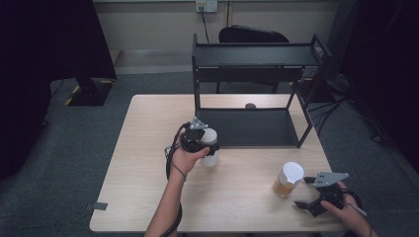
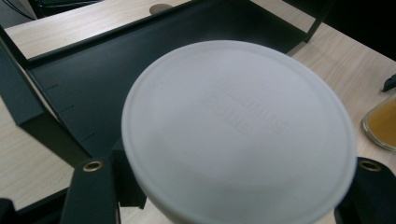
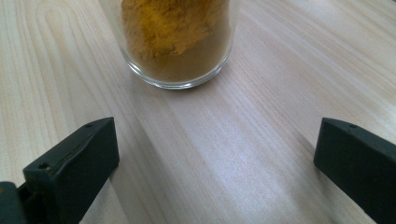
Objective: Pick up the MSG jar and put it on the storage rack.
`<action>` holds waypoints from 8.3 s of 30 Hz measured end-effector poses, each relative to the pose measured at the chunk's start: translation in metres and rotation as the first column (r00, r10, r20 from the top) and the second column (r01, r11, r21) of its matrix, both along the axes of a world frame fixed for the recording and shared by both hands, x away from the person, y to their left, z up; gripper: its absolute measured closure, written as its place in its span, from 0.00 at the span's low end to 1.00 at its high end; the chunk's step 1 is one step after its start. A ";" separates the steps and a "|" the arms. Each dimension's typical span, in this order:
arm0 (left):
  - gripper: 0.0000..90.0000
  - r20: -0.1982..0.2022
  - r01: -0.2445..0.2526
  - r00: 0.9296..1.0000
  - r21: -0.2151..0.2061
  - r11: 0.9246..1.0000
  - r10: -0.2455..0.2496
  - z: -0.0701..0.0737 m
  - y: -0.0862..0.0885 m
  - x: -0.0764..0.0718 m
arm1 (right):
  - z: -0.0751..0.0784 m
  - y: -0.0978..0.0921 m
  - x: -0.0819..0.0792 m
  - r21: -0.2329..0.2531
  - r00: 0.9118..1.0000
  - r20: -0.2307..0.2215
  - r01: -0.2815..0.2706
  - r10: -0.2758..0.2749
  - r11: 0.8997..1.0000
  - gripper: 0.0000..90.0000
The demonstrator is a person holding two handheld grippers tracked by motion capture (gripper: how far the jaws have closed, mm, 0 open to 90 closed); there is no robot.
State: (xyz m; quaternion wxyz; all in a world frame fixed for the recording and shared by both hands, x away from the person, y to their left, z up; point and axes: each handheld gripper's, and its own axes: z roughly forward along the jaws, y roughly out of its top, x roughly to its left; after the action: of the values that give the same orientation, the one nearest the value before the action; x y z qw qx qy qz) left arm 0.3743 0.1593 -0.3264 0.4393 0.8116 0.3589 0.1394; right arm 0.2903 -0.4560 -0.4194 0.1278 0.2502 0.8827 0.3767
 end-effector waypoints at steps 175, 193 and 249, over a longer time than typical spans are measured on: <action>0.37 0.183 -0.094 0.979 0.020 0.995 0.088 0.267 -0.099 0.132 | 0.000 0.000 0.000 0.000 1.000 -0.001 0.000 0.000 1.000 0.00; 0.11 0.184 -0.170 0.968 -0.019 0.985 0.170 0.252 -0.099 0.120 | 0.000 0.000 0.000 -0.001 1.000 0.000 0.000 0.000 1.000 0.00; 0.01 0.158 -0.002 0.987 -0.121 0.993 0.021 0.151 -0.050 0.061 | 0.000 0.000 0.000 0.000 1.000 -0.001 0.001 -0.001 1.000 0.00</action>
State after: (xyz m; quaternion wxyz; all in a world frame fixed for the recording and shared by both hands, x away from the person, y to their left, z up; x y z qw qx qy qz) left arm 0.4350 0.1098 -0.1757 0.5140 0.7679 0.3350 0.1844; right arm 0.2902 -0.4559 -0.4194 0.1277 0.2507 0.8826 0.3767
